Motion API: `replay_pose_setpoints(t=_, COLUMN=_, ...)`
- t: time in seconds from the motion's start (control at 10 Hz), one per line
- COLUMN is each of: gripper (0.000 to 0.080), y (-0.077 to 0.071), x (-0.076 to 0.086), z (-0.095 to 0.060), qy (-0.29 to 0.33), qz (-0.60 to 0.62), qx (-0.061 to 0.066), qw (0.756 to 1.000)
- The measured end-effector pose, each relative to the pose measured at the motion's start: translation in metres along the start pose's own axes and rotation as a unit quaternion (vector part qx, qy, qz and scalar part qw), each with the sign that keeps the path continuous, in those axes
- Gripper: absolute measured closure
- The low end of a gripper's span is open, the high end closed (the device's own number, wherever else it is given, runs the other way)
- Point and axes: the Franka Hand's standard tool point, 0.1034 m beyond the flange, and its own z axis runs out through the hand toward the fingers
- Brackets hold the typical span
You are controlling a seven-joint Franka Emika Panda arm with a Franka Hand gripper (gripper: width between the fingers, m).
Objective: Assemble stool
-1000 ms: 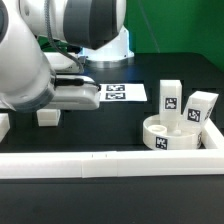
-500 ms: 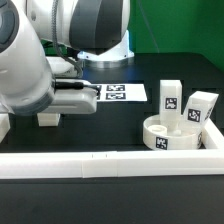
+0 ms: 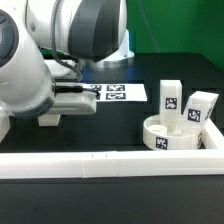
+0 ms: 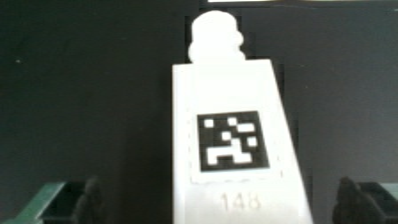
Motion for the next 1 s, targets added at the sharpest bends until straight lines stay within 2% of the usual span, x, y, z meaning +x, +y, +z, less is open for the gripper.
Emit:
replay_pose_setpoints(t=0.1, gripper=0.0151, y=0.000, x=-0.001, z=-0.001, qy=-0.003, qz=0.000, qx=0.000, qw=1.000)
replay_pose_setpoints(t=0.3, gripper=0.0151, y=-0.006, x=-0.014, z=0.009, qy=-0.097, qz=0.003, qx=0.009, qw=0.995)
replay_pose_setpoints(t=0.4, gripper=0.0151, y=-0.004, x=0.003, z=0.006, qy=-0.077, qz=0.002, qx=-0.001, qw=0.997)
replay_pose_setpoints(t=0.5, gripper=0.0296, y=-0.006, x=0.002, z=0.003, qy=-0.066, qz=0.001, qx=-0.002, qw=0.998)
replay_pose_setpoints(t=0.6, gripper=0.0296, y=-0.005, x=0.001, z=0.006, qy=-0.067, qz=0.002, qx=-0.002, qw=0.998)
replay_pose_setpoints(t=0.7, gripper=0.0435, y=-0.004, x=0.002, z=0.007, qy=-0.065, qz=0.002, qx=-0.002, qw=0.998)
replay_pose_setpoints(t=0.8, gripper=0.0464, y=-0.003, x=0.003, z=0.007, qy=-0.063, qz=0.002, qx=-0.001, qw=0.998)
replay_pose_setpoints(t=1.0, gripper=0.0464, y=-0.003, x=0.002, z=0.007, qy=-0.064, qz=0.004, qx=-0.001, qw=0.998)
